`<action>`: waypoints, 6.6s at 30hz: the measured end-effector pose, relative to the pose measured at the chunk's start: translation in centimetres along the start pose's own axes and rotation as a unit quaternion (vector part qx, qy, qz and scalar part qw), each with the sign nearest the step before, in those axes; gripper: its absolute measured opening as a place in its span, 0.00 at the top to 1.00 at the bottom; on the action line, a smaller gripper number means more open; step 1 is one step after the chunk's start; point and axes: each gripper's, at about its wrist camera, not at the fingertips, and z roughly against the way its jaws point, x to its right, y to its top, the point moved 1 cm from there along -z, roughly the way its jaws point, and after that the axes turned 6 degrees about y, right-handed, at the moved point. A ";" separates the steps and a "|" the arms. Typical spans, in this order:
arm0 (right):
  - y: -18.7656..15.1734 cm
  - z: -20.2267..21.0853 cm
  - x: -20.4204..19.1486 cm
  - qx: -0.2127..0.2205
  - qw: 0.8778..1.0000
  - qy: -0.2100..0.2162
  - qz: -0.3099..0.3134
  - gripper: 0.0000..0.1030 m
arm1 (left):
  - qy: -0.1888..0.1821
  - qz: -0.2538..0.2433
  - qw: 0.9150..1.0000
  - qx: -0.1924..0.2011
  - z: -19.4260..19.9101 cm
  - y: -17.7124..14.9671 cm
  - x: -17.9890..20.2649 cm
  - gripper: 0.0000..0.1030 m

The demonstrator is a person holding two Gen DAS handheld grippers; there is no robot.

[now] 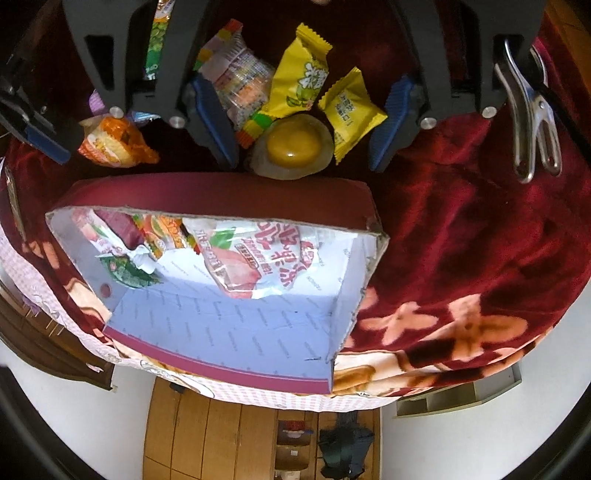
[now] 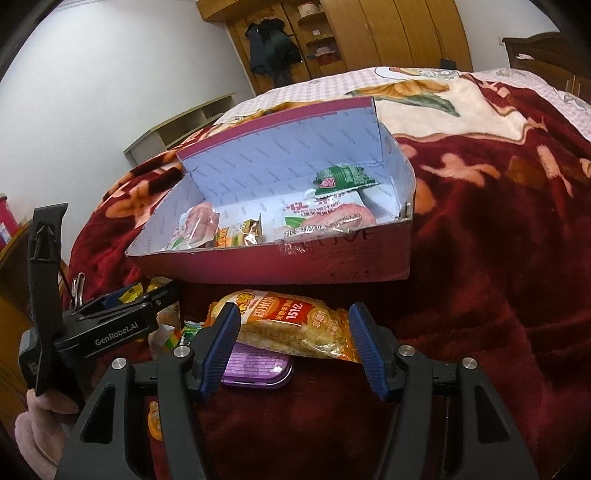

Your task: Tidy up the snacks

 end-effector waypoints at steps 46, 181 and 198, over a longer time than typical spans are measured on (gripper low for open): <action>-0.9 0.1 -1.0 -0.005 1.000 -0.012 0.007 0.39 | -0.021 0.017 0.999 0.022 1.7 -0.7 -1.4 0.58; 0.8 -1.6 -2.8 0.001 0.996 -0.066 0.061 0.05 | -0.058 0.010 0.994 0.088 0.6 6.8 1.1 0.21; 0.1 -5.1 -2.4 -0.051 0.996 -0.070 0.037 0.14 | -0.038 0.009 0.998 0.059 0.9 5.9 0.5 0.21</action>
